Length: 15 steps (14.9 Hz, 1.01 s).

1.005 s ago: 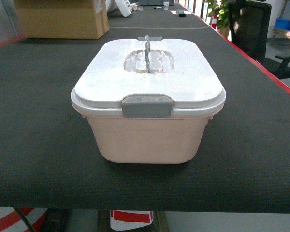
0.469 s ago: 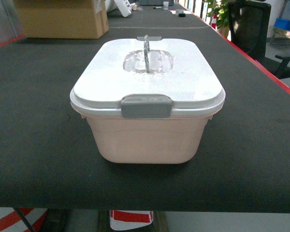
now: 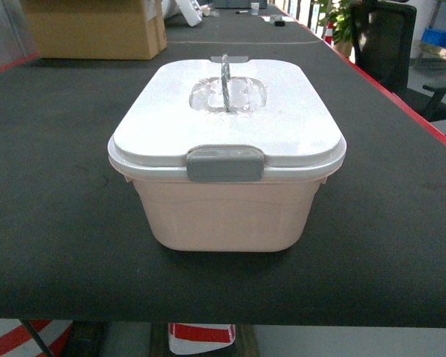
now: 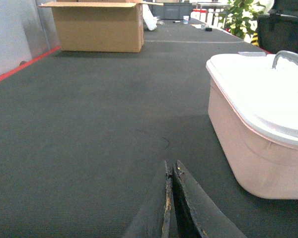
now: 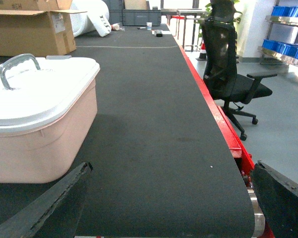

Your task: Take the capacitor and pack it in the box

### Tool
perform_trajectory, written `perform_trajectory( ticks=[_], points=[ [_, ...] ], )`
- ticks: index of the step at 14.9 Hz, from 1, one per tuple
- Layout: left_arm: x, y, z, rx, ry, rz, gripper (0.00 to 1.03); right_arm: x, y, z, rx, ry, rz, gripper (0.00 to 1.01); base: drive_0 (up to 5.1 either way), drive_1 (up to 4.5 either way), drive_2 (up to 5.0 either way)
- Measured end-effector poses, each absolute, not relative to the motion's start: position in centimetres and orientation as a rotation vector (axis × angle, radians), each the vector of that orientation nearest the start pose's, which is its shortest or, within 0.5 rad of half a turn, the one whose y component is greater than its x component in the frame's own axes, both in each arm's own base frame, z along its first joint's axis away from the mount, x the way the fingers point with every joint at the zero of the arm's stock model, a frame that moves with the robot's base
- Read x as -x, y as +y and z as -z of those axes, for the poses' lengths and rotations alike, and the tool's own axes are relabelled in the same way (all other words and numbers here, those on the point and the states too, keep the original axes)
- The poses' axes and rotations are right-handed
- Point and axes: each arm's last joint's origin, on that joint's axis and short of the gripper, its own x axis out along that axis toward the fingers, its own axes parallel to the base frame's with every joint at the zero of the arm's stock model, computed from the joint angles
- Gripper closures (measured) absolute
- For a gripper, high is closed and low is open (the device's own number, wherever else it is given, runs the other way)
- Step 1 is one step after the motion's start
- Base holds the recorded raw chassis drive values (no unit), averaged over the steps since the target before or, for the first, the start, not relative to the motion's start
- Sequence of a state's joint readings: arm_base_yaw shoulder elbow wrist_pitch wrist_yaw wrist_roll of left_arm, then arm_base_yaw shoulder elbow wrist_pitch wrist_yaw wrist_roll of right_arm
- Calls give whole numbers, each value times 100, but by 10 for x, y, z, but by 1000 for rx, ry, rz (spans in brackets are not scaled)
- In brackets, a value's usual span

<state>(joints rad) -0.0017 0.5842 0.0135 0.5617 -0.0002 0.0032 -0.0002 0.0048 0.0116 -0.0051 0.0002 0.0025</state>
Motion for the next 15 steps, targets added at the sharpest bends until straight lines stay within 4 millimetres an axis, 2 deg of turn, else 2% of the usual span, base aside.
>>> perform_trajectory(
  ticks=[15],
  points=[
    [-113, 0, -171, -3, -14, 1, 101, -97, 0, -167, -2, -2, 0, 3, 0, 0, 0]
  ],
)
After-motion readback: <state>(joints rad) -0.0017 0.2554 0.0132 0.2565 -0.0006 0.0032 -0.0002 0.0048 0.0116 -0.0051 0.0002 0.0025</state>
